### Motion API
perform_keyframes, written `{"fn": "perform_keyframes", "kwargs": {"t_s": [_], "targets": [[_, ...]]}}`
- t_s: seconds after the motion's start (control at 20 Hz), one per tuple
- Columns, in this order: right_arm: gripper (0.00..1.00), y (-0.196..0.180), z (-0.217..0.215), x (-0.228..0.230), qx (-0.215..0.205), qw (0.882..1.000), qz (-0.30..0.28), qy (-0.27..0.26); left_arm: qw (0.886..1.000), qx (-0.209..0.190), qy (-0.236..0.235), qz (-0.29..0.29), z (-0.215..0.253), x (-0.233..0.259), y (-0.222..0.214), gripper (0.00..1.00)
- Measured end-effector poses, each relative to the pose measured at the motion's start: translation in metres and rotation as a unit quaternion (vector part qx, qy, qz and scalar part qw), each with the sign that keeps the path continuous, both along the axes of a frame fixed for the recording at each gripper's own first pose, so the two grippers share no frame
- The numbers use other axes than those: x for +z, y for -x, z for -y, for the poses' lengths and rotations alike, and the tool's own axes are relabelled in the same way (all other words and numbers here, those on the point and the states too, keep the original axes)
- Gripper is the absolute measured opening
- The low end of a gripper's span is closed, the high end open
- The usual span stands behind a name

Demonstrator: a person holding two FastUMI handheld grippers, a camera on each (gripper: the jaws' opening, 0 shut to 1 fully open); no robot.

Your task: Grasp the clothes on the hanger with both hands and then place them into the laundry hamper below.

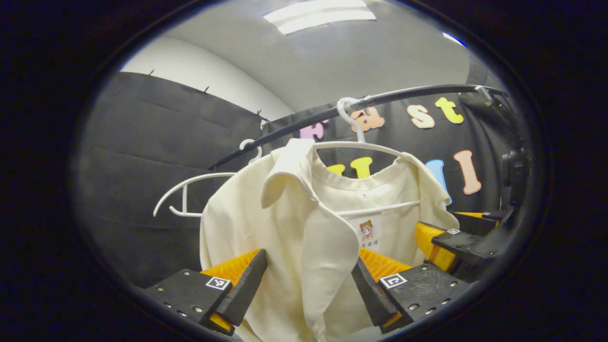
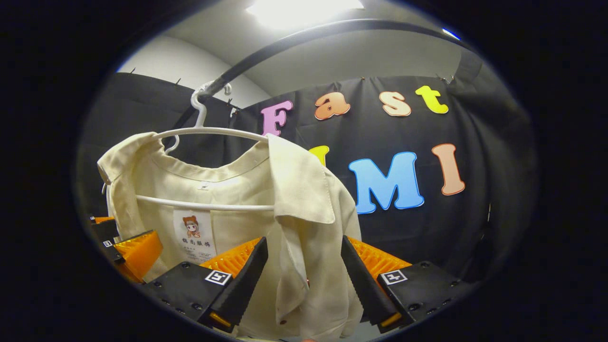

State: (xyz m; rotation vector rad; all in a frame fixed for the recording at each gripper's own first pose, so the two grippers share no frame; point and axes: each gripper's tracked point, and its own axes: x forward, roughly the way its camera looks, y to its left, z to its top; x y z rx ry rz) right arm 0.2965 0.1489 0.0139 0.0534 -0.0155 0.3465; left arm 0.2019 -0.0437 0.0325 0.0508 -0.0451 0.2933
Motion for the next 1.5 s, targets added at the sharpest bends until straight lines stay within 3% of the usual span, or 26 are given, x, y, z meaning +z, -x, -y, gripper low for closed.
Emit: {"fn": "perform_keyframes", "kwargs": {"t_s": [0.15,0.25,0.3,0.35,0.4,0.5,0.55,0.6,0.65,0.7,0.75,0.8,0.85,0.9,1.05,1.5], "targets": [[0.98,-0.011,-0.002,-0.001,-0.009,1.000,-0.007,-0.001,1.000,0.018,-0.013,-0.008,-0.006,-0.001,-0.005,0.99],[0.95,-0.017,-0.006,-0.004,-0.016,1.000,-0.014,-0.001,0.999,0.034,-0.025,-0.009,-0.014,-0.001,-0.008,0.85],[0.90,-0.017,-0.006,-0.006,-0.020,1.000,-0.019,0.000,0.999,0.041,-0.026,-0.010,-0.015,-0.001,-0.009,0.78],[0.75,-0.018,-0.008,-0.007,-0.021,1.000,-0.023,0.000,0.998,0.047,-0.028,-0.010,-0.017,-0.001,-0.009,0.72],[0.72,-0.021,-0.010,-0.009,-0.022,0.999,-0.027,-0.001,0.998,0.048,-0.028,-0.013,-0.018,-0.003,-0.012,0.60],[0.67,-0.024,-0.012,-0.011,-0.025,0.999,-0.033,0.004,0.999,0.041,-0.029,-0.017,-0.017,-0.003,-0.016,0.58],[0.33,-0.025,-0.010,-0.010,-0.033,0.999,-0.033,0.007,0.999,0.033,-0.033,-0.016,-0.016,0.000,-0.018,0.58],[0.24,-0.026,-0.006,-0.009,-0.047,0.998,-0.033,0.011,0.998,0.043,-0.038,-0.014,-0.021,0.001,-0.016,0.50],[0.05,-0.025,-0.006,-0.007,-0.051,0.998,-0.032,0.012,0.999,0.035,-0.035,-0.016,-0.021,0.000,-0.017,0.42],[0.05,-0.024,-0.004,-0.009,-0.051,0.998,-0.032,0.023,0.999,0.019,-0.034,-0.017,-0.016,0.001,-0.011,0.34],[0.03,-0.024,0.000,-0.006,-0.056,0.998,-0.025,0.029,0.999,0.031,-0.034,-0.013,-0.024,0.004,-0.009,0.27],[0.03,-0.024,0.006,0.000,-0.069,0.997,-0.014,0.039,0.999,0.021,-0.033,-0.013,-0.020,0.004,-0.007,0.04],[0.03,-0.024,0.016,0.007,-0.083,0.996,0.003,0.043,0.999,0.028,-0.032,-0.009,-0.024,0.005,-0.003,0.08],[0.02,-0.023,0.021,0.016,-0.092,0.995,0.018,0.045,0.999,0.020,-0.032,-0.006,-0.024,0.009,0.001,0.01],[0.02,-0.020,0.032,0.034,-0.114,0.990,0.052,0.057,0.999,0.020,-0.047,0.009,-0.030,0.028,0.015,0.01],[0.05,-0.027,0.069,0.066,-0.169,0.980,0.085,0.058,0.993,0.058,-0.083,0.062,-0.070,0.086,0.050,0.01]]}}
